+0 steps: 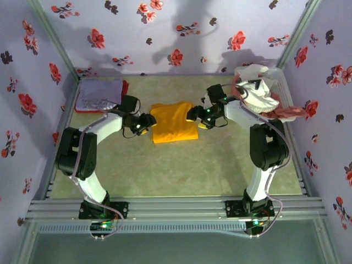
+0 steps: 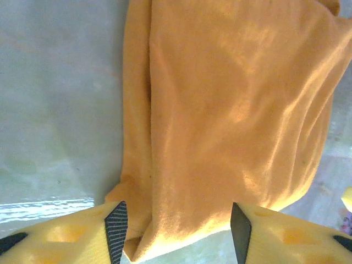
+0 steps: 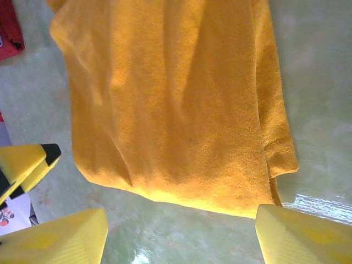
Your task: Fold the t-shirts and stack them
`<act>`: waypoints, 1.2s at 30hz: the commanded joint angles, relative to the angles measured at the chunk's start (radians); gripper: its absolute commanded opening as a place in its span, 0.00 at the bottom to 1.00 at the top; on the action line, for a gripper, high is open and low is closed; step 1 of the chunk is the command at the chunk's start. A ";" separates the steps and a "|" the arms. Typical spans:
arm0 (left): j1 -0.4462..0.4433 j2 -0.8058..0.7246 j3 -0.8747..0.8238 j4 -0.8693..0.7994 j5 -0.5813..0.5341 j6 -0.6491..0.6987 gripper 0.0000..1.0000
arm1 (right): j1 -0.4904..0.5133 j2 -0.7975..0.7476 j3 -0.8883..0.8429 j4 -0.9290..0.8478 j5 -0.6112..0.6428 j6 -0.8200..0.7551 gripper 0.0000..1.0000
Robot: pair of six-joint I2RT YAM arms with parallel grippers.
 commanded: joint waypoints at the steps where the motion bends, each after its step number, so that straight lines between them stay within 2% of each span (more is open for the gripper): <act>1: -0.012 0.058 0.089 -0.148 -0.093 0.103 0.57 | -0.008 -0.025 0.021 -0.077 0.045 -0.044 0.73; 11: -0.031 0.232 0.234 -0.184 -0.105 0.143 0.60 | -0.036 -0.048 -0.015 -0.087 0.000 -0.080 0.75; 17: -0.087 0.319 0.341 -0.232 -0.080 0.128 0.61 | -0.057 -0.048 -0.022 -0.103 -0.039 -0.114 0.76; 22: -0.123 0.381 0.361 -0.263 -0.141 0.105 0.61 | -0.079 -0.052 -0.015 -0.129 -0.055 -0.143 0.76; 26: -0.168 0.433 0.402 -0.335 -0.247 0.111 0.52 | -0.095 -0.064 -0.023 -0.135 -0.066 -0.152 0.77; 30: -0.195 0.499 0.429 -0.375 -0.287 0.124 0.33 | -0.104 -0.074 -0.034 -0.131 -0.078 -0.155 0.77; 34: -0.228 0.539 0.461 -0.448 -0.373 0.134 0.21 | -0.113 -0.094 -0.048 -0.135 -0.086 -0.164 0.78; 36: -0.252 0.553 0.474 -0.495 -0.429 0.143 0.07 | -0.119 -0.107 -0.057 -0.134 -0.086 -0.164 0.78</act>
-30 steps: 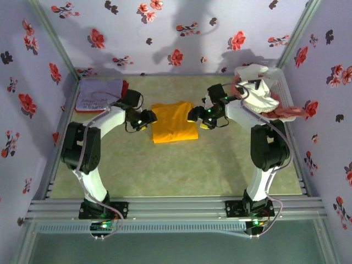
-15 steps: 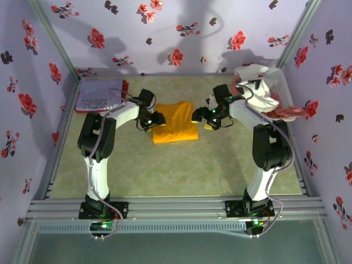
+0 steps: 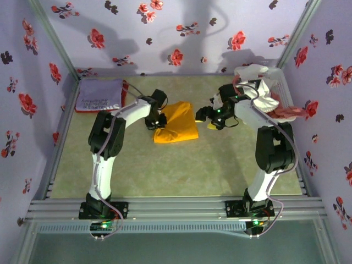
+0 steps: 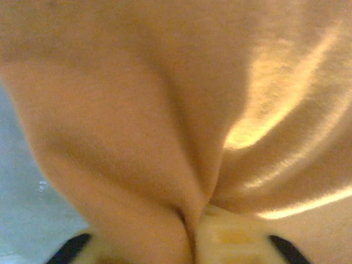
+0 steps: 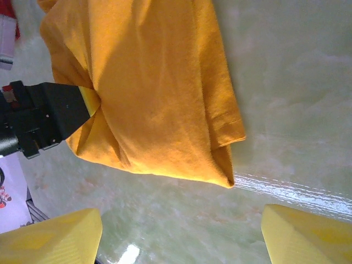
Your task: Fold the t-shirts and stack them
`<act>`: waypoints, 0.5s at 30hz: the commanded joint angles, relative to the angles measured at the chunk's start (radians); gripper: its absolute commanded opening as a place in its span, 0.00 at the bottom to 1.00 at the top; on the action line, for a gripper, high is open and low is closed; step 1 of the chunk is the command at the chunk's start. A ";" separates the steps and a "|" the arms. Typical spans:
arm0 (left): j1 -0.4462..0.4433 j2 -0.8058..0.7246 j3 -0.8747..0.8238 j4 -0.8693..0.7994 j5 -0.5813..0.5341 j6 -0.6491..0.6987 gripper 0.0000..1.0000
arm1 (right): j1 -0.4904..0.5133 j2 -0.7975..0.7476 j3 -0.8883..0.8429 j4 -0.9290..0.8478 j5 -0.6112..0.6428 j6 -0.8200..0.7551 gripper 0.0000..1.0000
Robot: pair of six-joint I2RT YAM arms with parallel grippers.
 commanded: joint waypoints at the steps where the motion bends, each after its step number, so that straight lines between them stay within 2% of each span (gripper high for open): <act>1: -0.060 0.127 -0.032 -0.128 -0.117 0.021 0.03 | -0.014 -0.049 -0.026 -0.021 -0.021 -0.024 0.77; 2: -0.066 0.129 -0.033 -0.145 -0.134 0.029 0.00 | -0.015 -0.057 -0.031 -0.021 -0.021 -0.024 0.78; 8: -0.043 0.086 -0.029 -0.232 -0.234 0.085 0.00 | -0.014 -0.079 -0.056 -0.009 -0.022 -0.006 0.78; 15: 0.036 -0.021 -0.031 -0.234 -0.242 0.138 0.00 | -0.014 -0.099 -0.077 0.017 -0.024 0.034 0.78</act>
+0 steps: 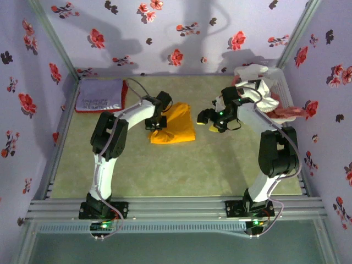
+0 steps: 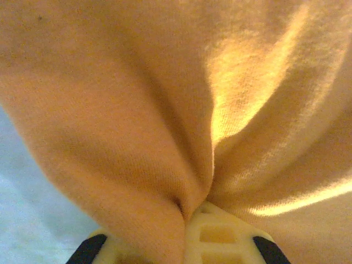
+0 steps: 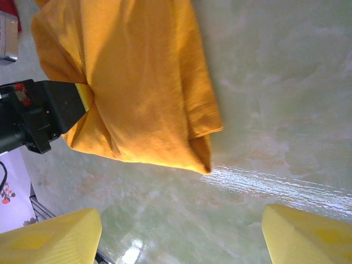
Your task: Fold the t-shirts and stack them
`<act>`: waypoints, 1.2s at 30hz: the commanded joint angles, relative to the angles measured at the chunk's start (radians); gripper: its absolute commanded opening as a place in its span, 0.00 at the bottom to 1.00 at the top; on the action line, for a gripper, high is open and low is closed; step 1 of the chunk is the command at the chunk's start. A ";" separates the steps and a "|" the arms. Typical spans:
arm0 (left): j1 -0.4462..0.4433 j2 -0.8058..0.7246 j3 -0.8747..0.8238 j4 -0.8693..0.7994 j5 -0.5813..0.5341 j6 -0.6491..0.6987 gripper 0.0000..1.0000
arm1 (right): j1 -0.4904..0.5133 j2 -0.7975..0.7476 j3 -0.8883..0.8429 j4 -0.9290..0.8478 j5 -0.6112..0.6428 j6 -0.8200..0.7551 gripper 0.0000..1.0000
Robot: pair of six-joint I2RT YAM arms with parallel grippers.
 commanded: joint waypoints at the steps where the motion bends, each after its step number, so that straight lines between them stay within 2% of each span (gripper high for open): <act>1: 0.064 -0.021 -0.038 -0.144 -0.068 0.060 0.00 | -0.006 -0.041 -0.012 0.011 -0.017 0.025 0.78; 7: 0.155 -0.074 0.039 -0.188 -0.099 0.155 0.00 | -0.004 -0.051 -0.017 0.004 -0.012 0.030 0.78; 16: 0.235 -0.005 0.332 -0.318 -0.293 0.352 0.00 | -0.002 -0.062 -0.022 -0.019 -0.007 0.035 0.79; 22: 0.287 0.042 0.535 -0.355 -0.270 0.394 0.00 | 0.002 -0.032 0.020 -0.048 -0.017 0.039 0.80; 24: 0.304 0.061 0.602 -0.364 -0.253 0.412 0.00 | 0.004 -0.020 0.046 -0.056 -0.020 0.040 0.98; 25: 0.310 0.071 0.630 -0.368 -0.250 0.421 0.00 | 0.004 -0.014 0.057 -0.058 -0.020 0.040 0.99; 32: 0.364 0.143 0.828 -0.401 -0.229 0.486 0.00 | 0.006 0.005 0.124 -0.050 -0.018 0.075 0.99; 36: 0.390 0.159 0.885 -0.391 -0.203 0.518 0.00 | 0.011 0.034 0.153 -0.076 -0.017 0.070 0.99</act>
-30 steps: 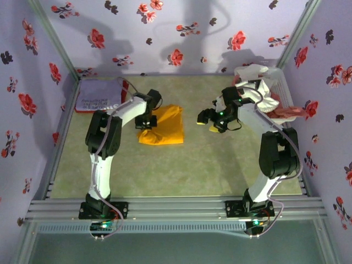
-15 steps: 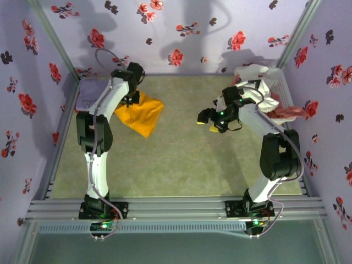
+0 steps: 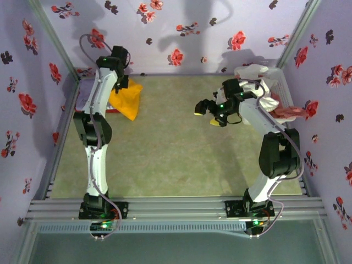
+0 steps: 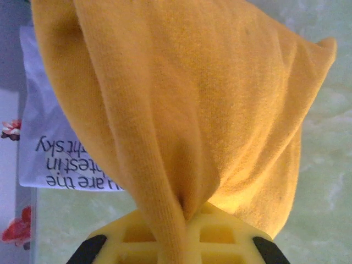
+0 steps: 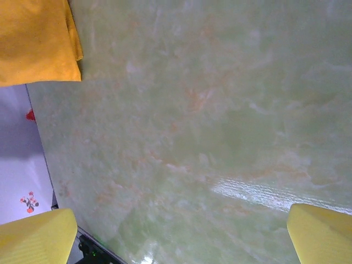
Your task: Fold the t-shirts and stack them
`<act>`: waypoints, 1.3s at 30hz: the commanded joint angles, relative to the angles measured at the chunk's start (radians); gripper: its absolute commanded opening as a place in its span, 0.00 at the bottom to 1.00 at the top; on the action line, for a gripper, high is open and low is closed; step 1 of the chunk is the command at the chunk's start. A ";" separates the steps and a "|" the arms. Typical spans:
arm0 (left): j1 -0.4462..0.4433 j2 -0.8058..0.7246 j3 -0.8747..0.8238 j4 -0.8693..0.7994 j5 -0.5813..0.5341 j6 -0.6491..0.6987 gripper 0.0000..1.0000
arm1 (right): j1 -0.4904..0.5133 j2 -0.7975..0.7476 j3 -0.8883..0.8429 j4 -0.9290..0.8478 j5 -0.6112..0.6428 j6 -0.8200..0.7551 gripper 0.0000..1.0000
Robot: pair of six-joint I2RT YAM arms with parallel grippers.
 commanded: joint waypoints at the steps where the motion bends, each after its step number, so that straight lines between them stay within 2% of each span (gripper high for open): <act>1: 0.024 0.012 0.067 -0.009 0.024 0.063 0.00 | 0.009 0.041 0.034 -0.042 -0.014 0.012 0.99; 7: 0.057 0.008 0.091 0.063 0.045 0.137 0.00 | 0.014 0.056 0.051 -0.050 -0.008 0.013 0.99; 15: 0.085 0.010 0.127 0.157 0.159 0.171 0.00 | 0.022 0.097 0.108 -0.076 -0.005 0.007 1.00; 18: 0.089 0.026 0.177 0.148 0.168 0.154 0.00 | 0.024 0.111 0.122 -0.075 -0.003 0.010 0.99; 29: 0.158 0.018 0.176 0.108 0.224 0.123 0.00 | 0.026 0.131 0.180 -0.119 0.000 -0.014 0.99; 39: 0.216 0.022 0.126 0.079 0.246 0.117 0.00 | 0.027 0.130 0.174 -0.114 -0.001 -0.012 0.99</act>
